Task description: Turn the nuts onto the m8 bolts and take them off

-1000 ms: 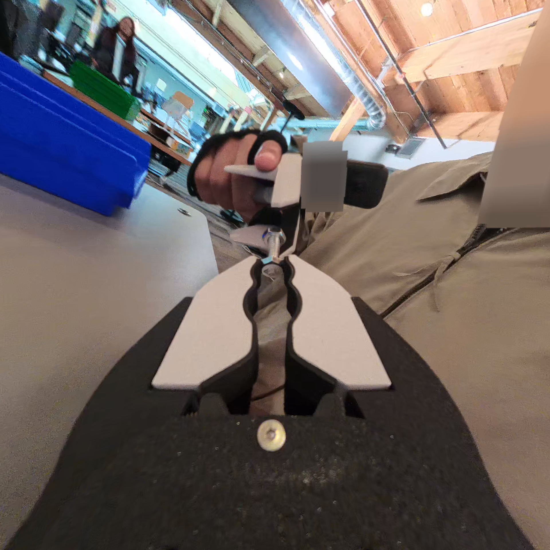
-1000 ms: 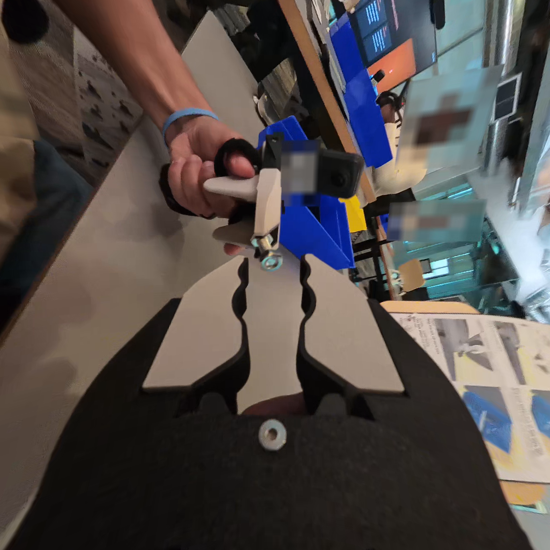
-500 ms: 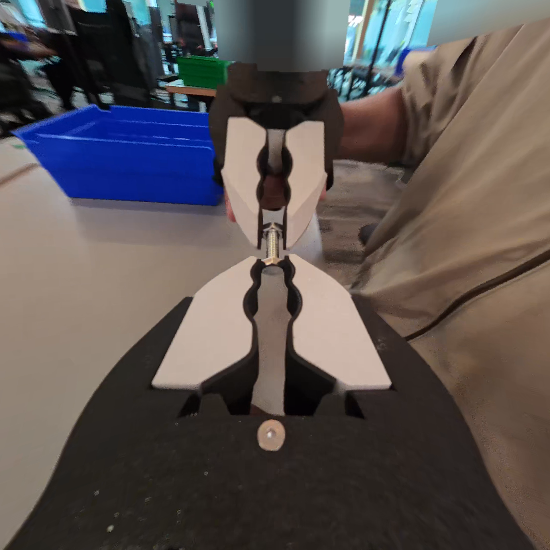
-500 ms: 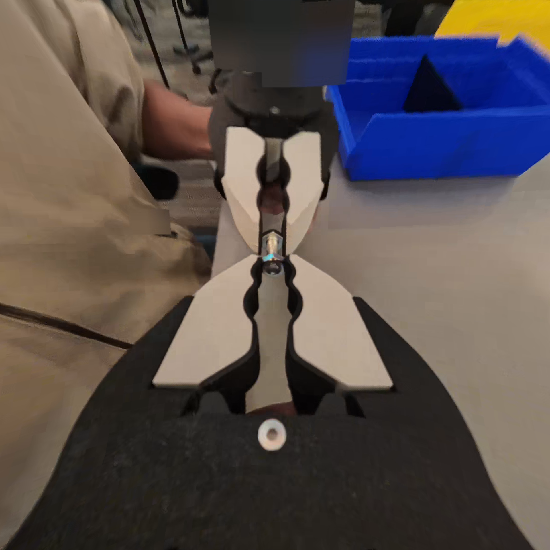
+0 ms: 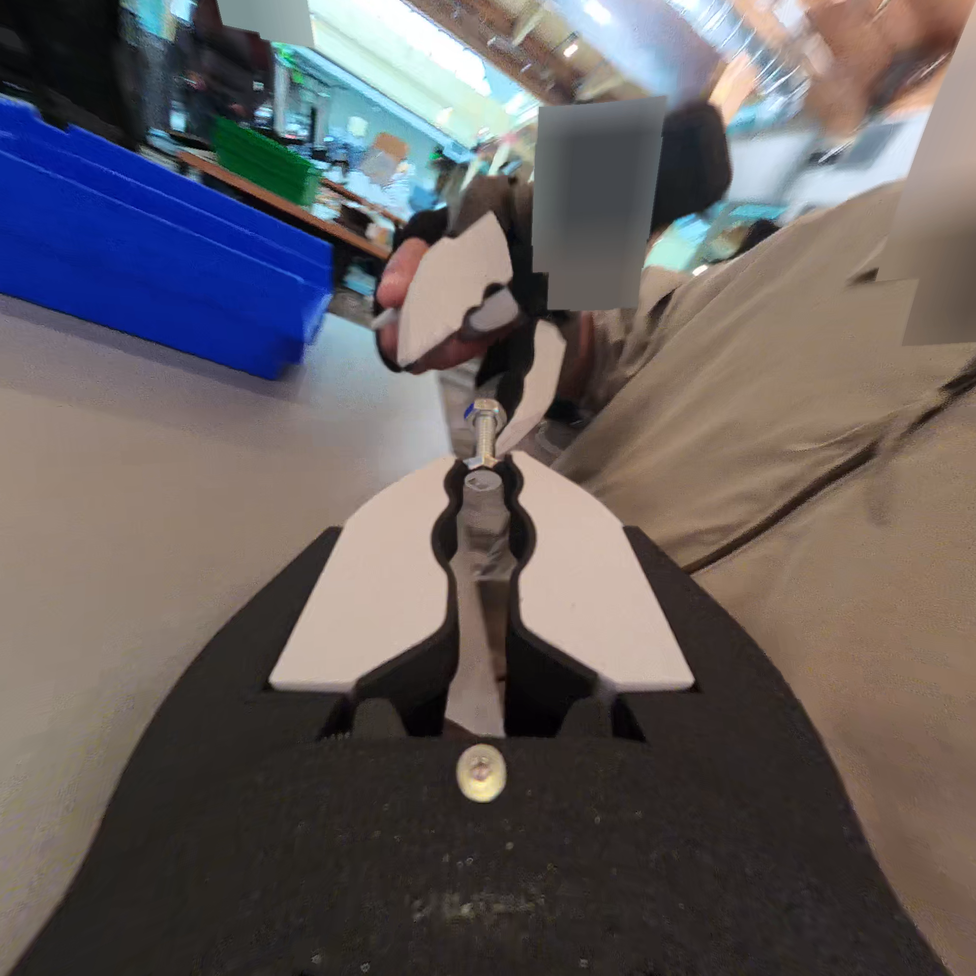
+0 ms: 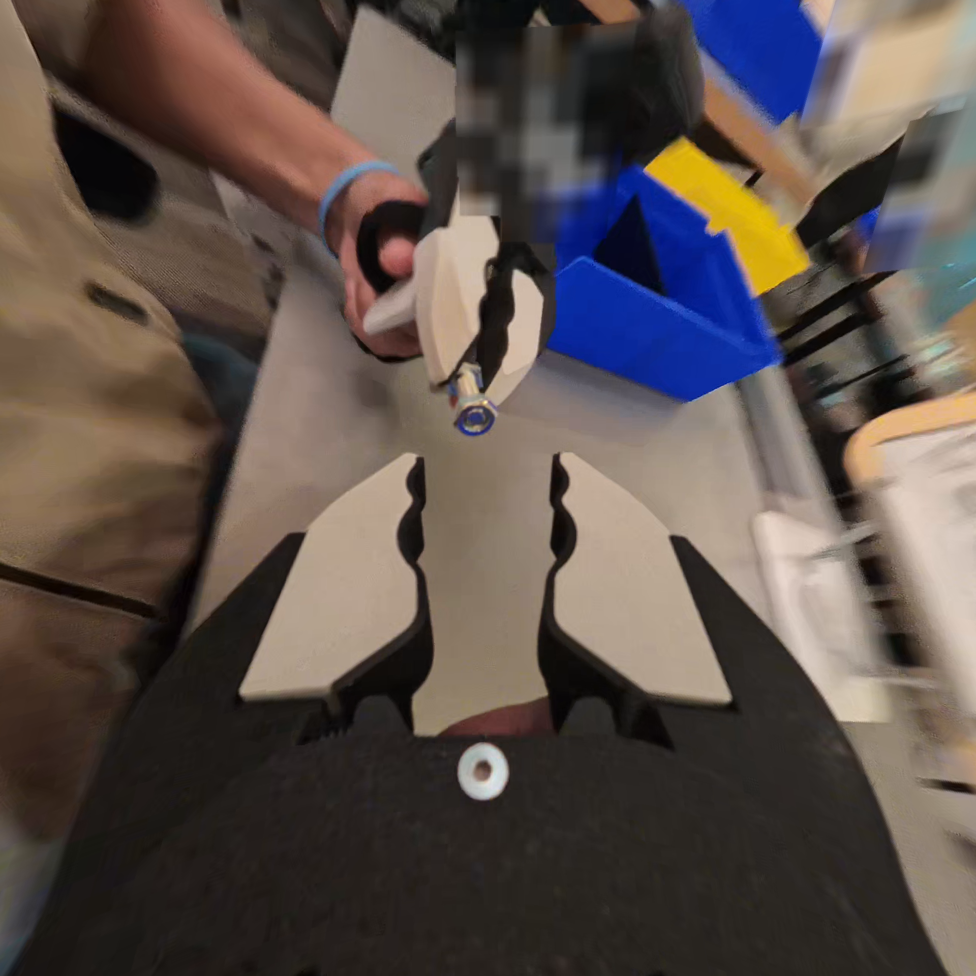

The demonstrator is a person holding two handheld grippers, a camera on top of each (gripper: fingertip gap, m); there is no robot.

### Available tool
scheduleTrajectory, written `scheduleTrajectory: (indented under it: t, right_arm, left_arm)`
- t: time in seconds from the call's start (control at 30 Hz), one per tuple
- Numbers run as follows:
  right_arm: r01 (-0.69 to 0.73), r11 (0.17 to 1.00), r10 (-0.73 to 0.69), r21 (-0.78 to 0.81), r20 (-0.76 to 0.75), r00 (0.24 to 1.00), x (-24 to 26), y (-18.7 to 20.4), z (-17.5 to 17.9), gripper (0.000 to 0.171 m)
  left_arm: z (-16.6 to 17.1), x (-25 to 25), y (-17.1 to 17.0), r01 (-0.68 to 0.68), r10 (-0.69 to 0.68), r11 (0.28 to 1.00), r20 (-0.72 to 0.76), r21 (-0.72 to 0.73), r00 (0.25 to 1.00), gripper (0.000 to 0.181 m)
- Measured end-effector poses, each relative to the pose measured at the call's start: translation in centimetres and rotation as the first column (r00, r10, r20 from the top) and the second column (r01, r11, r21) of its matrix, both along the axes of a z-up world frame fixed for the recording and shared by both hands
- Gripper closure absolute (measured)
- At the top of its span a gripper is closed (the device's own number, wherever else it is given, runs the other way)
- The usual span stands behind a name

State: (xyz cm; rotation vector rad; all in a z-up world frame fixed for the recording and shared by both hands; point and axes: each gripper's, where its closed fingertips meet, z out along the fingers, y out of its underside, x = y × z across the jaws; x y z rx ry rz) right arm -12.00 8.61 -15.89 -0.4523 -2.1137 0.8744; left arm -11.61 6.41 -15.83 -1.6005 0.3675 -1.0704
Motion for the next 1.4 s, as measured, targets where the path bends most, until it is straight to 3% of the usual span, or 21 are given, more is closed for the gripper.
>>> scheduleTrajectory:
  t: [0.1,0.27,0.43,0.57,0.67,0.77,0.87,0.93,1.0,1.07,1.13,1.2,1.3,1.4]
  right_arm:
    - [-0.027,0.967,0.079,0.254,-0.199,0.977,0.0,-0.6,0.5,0.133]
    - [-0.06,0.95,0.136,0.305,-0.234,0.963,0.0,-1.5,0.5,0.133]
    - [-0.104,0.949,0.157,0.298,-0.158,0.975,0.3,-1.7,-0.3,0.157]
    - [-0.078,0.995,0.077,0.055,0.013,0.997,0.2,-1.4,-0.7,0.157]
    - [0.0,0.973,0.048,-0.23,0.204,0.978,-0.1,-1.0,-0.9,0.157]
    - [0.124,0.863,0.101,-0.49,0.408,0.907,-0.2,-0.9,-1.0,0.157]
    - [0.279,0.69,0.233,-0.668,0.57,0.788,0.0,-1.1,-0.9,0.157]
    - [0.367,0.56,0.34,-0.743,0.61,0.715,0.1,-1.2,-0.6,0.157]
    - [0.374,0.511,0.375,-0.774,0.593,0.713,0.0,-1.3,-0.4,0.157]
    - [0.334,0.523,0.373,-0.784,0.563,0.738,0.0,-1.3,-0.1,0.156]
    - [0.272,0.552,0.346,-0.788,0.514,0.785,0.0,-1.3,0.5,0.138]
    - [0.197,0.678,0.244,-0.708,0.47,0.848,0.0,-0.9,0.0,0.123]
    - [0.072,0.893,0.064,-0.444,0.285,0.956,-0.3,-0.1,-0.6,0.117]
    - [-0.018,0.998,0.018,-0.066,-0.004,1.0,-0.7,0.2,-0.2,0.122]
  left_arm:
    - [0.4,0.2,-0.2,0.125,-0.113,0.991,0.176,-0.056,0.978,0.167]
    - [-0.6,0.7,0.1,0.197,-0.172,0.975,0.213,-0.102,0.962,0.167]
    - [-1.3,0.8,0.4,0.189,-0.171,0.975,0.151,-0.113,0.974,0.167]
    - [-1.9,0.6,0.8,0.075,-0.078,0.995,-0.039,-0.072,0.996,0.167]
    - [-2.1,0.2,1.2,-0.026,0.024,1.0,-0.211,-0.007,0.977,0.167]
    - [-2.1,-0.1,1.4,-0.093,0.11,0.994,-0.354,0.064,0.929,0.167]
    - [-1.8,-0.2,1.3,-0.12,0.16,0.986,-0.432,0.119,0.888,0.167]
    - [-1.3,-0.1,1.2,-0.127,0.176,0.982,-0.435,0.141,0.883,0.167]
    - [-0.9,-0.2,1.2,-0.136,0.188,0.979,-0.423,0.15,0.886,0.167]
    - [-0.8,-0.2,1.2,-0.132,0.176,0.982,-0.385,0.136,0.906,0.167]
    - [-0.3,-0.6,1.1,-0.142,0.177,0.981,-0.316,0.131,0.932,0.167]
    - [0.3,-1.2,1.1,-0.154,0.182,0.98,-0.25,0.129,0.951,0.167]
    - [0.8,-1.5,0.9,-0.136,0.15,0.986,-0.163,0.099,0.975,0.167]
    - [0.7,-1.6,1.0,-0.095,0.1,0.994,-0.098,0.058,0.99,0.167]
